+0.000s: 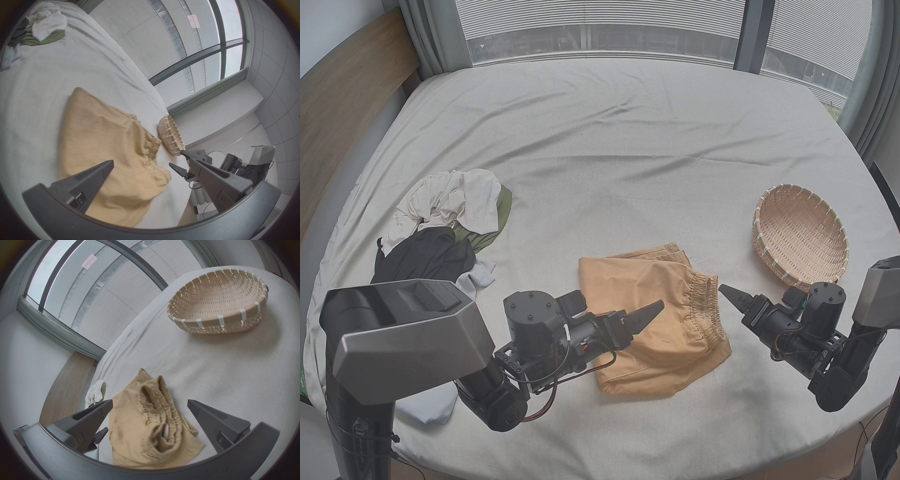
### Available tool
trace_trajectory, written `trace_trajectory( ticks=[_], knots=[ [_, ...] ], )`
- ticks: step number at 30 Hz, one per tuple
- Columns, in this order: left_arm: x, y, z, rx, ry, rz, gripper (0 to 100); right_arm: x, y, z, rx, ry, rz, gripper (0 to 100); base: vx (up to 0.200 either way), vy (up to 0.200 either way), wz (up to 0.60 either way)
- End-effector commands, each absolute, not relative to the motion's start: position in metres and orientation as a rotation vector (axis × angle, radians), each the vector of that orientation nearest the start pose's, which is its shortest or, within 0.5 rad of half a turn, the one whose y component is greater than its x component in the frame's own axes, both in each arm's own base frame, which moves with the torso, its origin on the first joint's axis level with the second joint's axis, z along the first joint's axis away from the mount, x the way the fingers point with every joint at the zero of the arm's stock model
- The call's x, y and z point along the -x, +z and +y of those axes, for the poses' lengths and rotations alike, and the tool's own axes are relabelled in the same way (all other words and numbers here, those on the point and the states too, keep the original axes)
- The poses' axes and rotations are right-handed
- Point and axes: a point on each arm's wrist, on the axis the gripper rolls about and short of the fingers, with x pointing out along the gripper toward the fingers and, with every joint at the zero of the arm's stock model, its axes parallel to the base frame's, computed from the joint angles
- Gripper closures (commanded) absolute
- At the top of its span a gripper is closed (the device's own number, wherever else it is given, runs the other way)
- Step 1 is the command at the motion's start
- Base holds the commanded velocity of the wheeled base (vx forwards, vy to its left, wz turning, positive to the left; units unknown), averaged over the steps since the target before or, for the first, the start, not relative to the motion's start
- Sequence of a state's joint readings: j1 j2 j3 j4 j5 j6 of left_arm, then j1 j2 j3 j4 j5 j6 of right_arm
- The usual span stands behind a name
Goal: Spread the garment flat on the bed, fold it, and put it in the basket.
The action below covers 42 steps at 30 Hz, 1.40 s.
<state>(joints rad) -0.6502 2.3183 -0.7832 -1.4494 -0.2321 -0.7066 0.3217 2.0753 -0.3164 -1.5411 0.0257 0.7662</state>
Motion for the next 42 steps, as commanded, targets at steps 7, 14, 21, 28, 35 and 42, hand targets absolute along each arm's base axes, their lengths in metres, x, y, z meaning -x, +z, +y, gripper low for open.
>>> trace_trajectory(
  ticks=[7,14,21,28,35,42],
  knots=[
    [-0.268,0.044,-0.188,0.556,-0.748,0.417,0,-0.26,0.015,0.087,-0.69,0.175,0.511,0,0.0,0.0,0.0],
    [-0.25,0.044,-0.155,0.496,-0.676,0.451,0,-0.262,0.002,0.095,-0.718,0.179,0.56,0,0.0,0.0,0.0],
    [-0.233,0.049,-0.142,0.489,-0.658,0.473,0,-0.267,0.006,0.12,-0.813,0.256,0.558,0,0.0,0.0,0.0],
    [-0.224,0.046,-0.136,0.482,-0.626,0.505,0,-0.271,0.008,0.132,-0.813,0.297,0.546,0,0.0,0.0,0.0],
    [-0.224,0.045,-0.136,0.481,-0.623,0.507,0,-0.277,0.011,0.135,-0.821,0.313,0.518,0,0.0,0.0,0.0],
    [-0.223,0.044,-0.135,0.48,-0.615,0.511,0,-0.278,0.02,0.141,-0.81,0.346,0.488,0,0.0,0.0,0.0]
  ],
)
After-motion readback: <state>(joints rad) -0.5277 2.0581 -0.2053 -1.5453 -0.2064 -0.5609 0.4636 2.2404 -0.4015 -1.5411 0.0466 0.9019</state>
